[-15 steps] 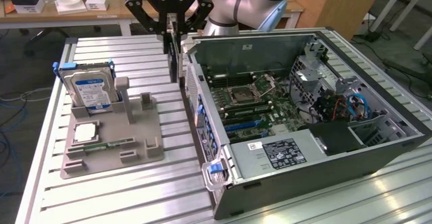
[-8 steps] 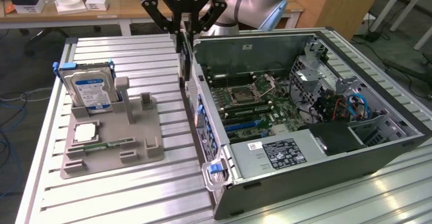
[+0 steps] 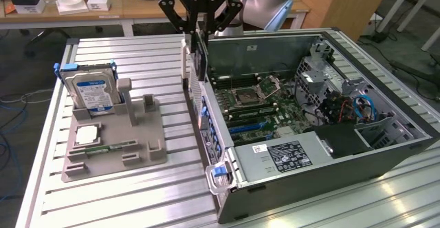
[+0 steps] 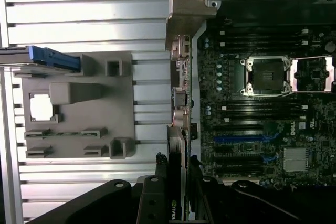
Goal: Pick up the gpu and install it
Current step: 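Pick up the gpu and move the gpu toward the slot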
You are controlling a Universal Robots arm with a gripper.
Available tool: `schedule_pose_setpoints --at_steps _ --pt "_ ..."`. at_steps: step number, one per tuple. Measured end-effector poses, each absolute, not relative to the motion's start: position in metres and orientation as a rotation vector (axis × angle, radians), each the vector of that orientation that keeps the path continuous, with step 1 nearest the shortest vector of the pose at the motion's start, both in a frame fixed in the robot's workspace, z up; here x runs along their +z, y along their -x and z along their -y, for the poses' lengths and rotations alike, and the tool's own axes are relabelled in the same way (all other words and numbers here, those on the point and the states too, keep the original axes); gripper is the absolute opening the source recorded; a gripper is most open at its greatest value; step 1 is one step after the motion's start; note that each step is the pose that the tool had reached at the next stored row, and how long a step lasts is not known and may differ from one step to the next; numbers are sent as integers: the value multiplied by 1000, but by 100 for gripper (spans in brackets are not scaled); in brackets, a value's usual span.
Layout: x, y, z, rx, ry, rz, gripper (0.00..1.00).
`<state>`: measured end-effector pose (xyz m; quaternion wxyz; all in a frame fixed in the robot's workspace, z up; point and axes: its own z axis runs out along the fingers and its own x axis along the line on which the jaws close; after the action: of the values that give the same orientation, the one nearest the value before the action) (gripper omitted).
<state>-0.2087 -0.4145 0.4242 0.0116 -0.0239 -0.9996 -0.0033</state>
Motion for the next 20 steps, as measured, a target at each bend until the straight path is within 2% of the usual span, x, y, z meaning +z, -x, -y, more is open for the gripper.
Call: schedule_pose_setpoints --at_steps 20 --pt "423 142 415 -11 74 3126 26"
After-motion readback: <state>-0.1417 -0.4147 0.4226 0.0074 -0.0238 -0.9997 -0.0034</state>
